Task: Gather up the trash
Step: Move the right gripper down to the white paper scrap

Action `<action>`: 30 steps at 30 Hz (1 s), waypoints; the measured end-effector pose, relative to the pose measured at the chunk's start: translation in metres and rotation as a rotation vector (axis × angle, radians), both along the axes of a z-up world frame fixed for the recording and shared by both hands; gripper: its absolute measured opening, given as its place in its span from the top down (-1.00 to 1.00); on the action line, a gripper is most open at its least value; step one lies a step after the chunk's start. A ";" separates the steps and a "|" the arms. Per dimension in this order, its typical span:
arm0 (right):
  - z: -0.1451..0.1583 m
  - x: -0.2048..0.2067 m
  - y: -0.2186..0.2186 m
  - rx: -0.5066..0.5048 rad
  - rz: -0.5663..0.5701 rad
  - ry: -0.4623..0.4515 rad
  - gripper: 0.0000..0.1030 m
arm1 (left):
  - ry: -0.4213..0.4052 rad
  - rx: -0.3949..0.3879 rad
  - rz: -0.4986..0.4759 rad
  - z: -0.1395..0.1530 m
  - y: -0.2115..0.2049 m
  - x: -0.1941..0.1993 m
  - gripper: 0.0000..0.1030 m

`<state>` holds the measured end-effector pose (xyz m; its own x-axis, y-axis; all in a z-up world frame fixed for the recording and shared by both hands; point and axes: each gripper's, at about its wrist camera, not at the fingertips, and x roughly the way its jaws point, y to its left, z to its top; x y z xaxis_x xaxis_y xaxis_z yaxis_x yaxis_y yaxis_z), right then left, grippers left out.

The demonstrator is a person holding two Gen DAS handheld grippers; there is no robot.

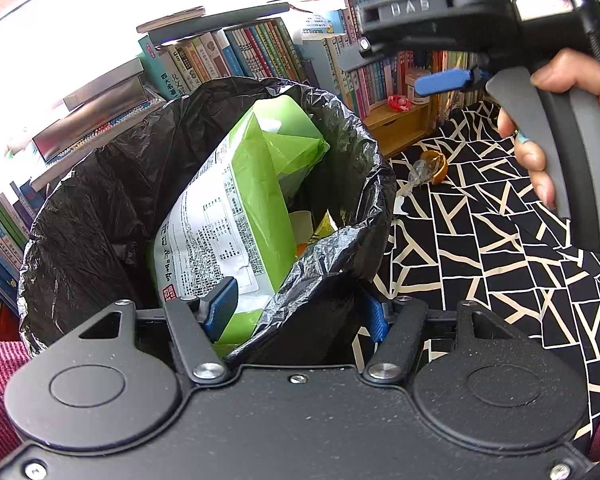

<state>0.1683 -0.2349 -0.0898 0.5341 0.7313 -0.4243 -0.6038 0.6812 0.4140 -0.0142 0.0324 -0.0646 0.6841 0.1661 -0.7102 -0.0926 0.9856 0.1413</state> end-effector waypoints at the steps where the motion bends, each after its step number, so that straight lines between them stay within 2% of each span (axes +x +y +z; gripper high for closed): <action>1: -0.003 0.003 0.000 -0.008 -0.012 0.003 -0.78 | 0.000 0.000 0.000 0.000 0.000 0.000 -0.20; 9: -0.058 0.037 -0.002 -0.149 -0.145 0.064 -0.80 | -0.001 0.001 0.000 0.000 0.000 0.000 -0.21; 18: -0.141 0.061 0.008 -0.332 -0.227 0.110 -0.80 | -0.002 0.008 -0.001 -0.001 0.000 0.000 -0.22; 25: -0.169 0.073 0.029 -0.363 -0.240 0.106 -0.80 | 0.000 0.006 0.003 -0.001 0.000 0.001 -0.23; 30: -0.185 0.084 0.044 -0.349 -0.284 0.116 -0.80 | 0.002 0.001 0.008 -0.001 0.001 0.001 -0.23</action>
<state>0.2524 -0.1911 -0.2744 0.6269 0.3656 -0.6880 -0.3359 0.9236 0.1847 -0.0129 0.0331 -0.0656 0.6811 0.1721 -0.7117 -0.0998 0.9847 0.1426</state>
